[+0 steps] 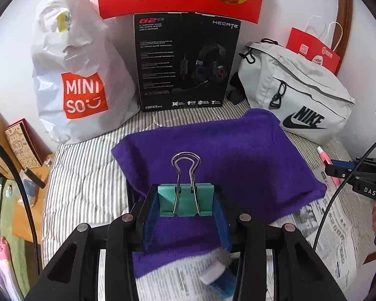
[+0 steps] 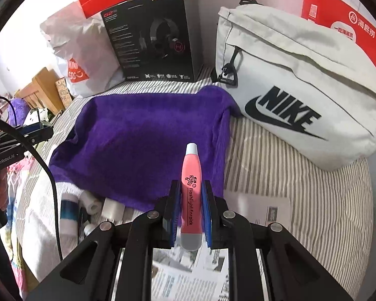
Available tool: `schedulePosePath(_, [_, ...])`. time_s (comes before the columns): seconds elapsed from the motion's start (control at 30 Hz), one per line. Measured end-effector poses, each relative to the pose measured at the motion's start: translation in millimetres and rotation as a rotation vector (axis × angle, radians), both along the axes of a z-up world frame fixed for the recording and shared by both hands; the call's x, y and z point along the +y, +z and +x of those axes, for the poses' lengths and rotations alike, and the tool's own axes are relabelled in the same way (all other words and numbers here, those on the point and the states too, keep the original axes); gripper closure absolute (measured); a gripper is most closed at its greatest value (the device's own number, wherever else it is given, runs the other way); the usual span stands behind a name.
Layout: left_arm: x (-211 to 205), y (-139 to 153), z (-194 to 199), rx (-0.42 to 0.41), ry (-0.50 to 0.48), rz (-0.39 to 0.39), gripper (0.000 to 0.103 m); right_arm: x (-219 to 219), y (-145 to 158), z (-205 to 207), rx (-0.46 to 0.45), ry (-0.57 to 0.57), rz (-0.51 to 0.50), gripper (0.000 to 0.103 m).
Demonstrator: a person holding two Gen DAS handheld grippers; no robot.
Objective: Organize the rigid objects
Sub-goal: 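Lift and carry the clip with the left tool while the right tool carries the highlighter over the towel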
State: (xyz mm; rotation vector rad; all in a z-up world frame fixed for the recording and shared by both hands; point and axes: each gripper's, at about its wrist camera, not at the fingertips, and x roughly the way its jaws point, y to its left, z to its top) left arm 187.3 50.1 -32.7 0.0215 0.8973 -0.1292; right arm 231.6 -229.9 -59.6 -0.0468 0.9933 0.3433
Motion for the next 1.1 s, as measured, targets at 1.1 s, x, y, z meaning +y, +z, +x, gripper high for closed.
schedulePosePath(1.1, [18.7, -87.9, 104.4, 0.159, 0.037, -0.016, 0.064, 58.0, -76.6, 116.1, 0.099, 0.003, -0.055, 0.086])
